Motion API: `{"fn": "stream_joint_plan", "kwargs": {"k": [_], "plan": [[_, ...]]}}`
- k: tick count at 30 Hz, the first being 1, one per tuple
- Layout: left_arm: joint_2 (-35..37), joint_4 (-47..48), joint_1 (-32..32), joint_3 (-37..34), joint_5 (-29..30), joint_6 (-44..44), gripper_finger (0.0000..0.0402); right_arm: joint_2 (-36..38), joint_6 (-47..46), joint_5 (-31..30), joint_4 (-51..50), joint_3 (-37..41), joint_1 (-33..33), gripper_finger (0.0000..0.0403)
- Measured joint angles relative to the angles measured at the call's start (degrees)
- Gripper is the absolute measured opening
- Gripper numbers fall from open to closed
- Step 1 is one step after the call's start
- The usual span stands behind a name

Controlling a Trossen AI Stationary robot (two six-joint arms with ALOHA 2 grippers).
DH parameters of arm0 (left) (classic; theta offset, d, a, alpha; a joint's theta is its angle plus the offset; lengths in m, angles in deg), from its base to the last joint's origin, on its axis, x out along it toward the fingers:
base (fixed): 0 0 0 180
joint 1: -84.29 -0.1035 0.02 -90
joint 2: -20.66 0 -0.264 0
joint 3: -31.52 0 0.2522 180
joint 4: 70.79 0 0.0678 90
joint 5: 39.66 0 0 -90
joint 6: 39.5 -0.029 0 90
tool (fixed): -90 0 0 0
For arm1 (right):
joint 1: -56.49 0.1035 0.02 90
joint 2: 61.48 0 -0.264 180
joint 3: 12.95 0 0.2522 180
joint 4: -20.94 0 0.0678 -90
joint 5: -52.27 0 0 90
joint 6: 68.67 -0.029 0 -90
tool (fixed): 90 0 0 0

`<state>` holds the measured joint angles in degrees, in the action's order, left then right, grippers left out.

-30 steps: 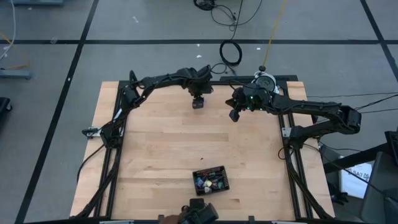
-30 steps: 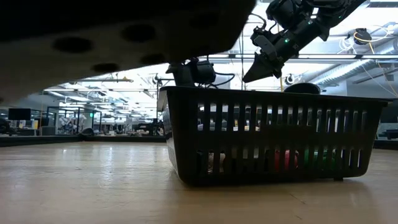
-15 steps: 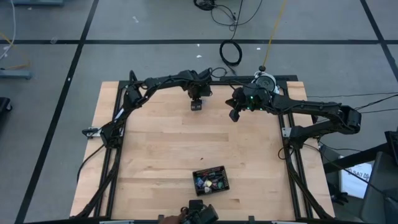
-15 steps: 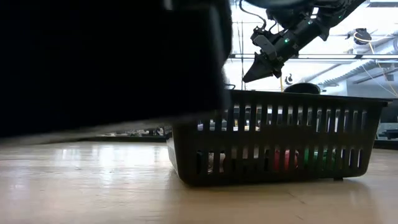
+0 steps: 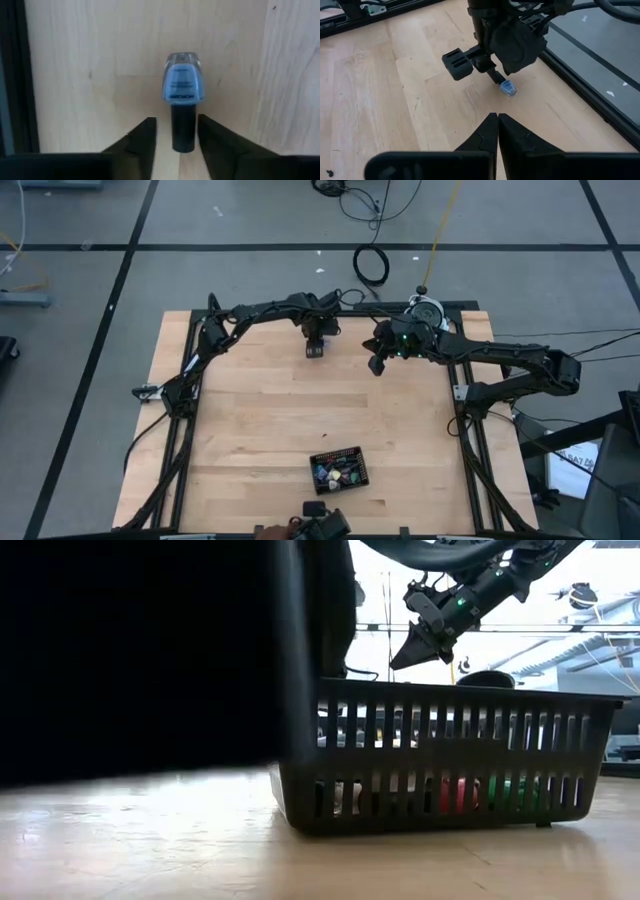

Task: Pick & Place Nail Polish
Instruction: Put the blue nail polish bottle into the black bin

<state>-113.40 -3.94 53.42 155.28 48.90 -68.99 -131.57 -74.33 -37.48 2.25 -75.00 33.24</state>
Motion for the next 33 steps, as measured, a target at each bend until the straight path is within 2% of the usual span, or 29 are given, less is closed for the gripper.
{"fn": "stream_joint_plan", "kwargs": {"k": [4, 6, 11, 17, 21, 25, 30, 33], "plan": [[0.00, 0.56, -0.03, 0.00, -2.29, -0.62, 0.0078, 0.00, -0.77, 0.00, 0.00, 0.00, 0.91, 0.0004], [0.02, 0.32, -0.04, -0.21, -2.40, -0.51, 0.0070, 0.00, -0.77, 0.00, 0.00, 0.00, 1.55, 0.0004], [0.04, 0.20, 0.00, -0.28, -2.03, -0.04, 0.0067, -0.01, -0.78, 0.02, -0.02, 0.00, 3.09, 0.0004], [0.09, 1.20, 1.09, -0.31, 2.71, 2.61, 0.0067, 0.00, -1.40, 0.02, -0.02, 0.00, 4.45, 0.0004], [0.13, 3.02, 1.31, -0.31, 4.48, 1.23, 0.0067, 0.00, -1.40, 0.00, -0.02, 0.00, 4.94, 0.0004], [0.20, 5.52, 0.43, -0.31, -0.83, -1.80, 0.0067, 0.00, -1.40, 0.00, -0.02, 0.00, 4.99, 0.0004], [0.20, 5.54, -0.37, -0.33, -5.19, 3.89, 0.0067, -0.01, -1.40, -0.07, -0.02, 0.00, 4.99, 0.0004], [0.20, 5.46, -0.31, -0.36, -5.49, 6.94, 0.0069, -0.02, -1.40, -0.07, -0.02, 0.00, 4.99, 0.0004]]}}
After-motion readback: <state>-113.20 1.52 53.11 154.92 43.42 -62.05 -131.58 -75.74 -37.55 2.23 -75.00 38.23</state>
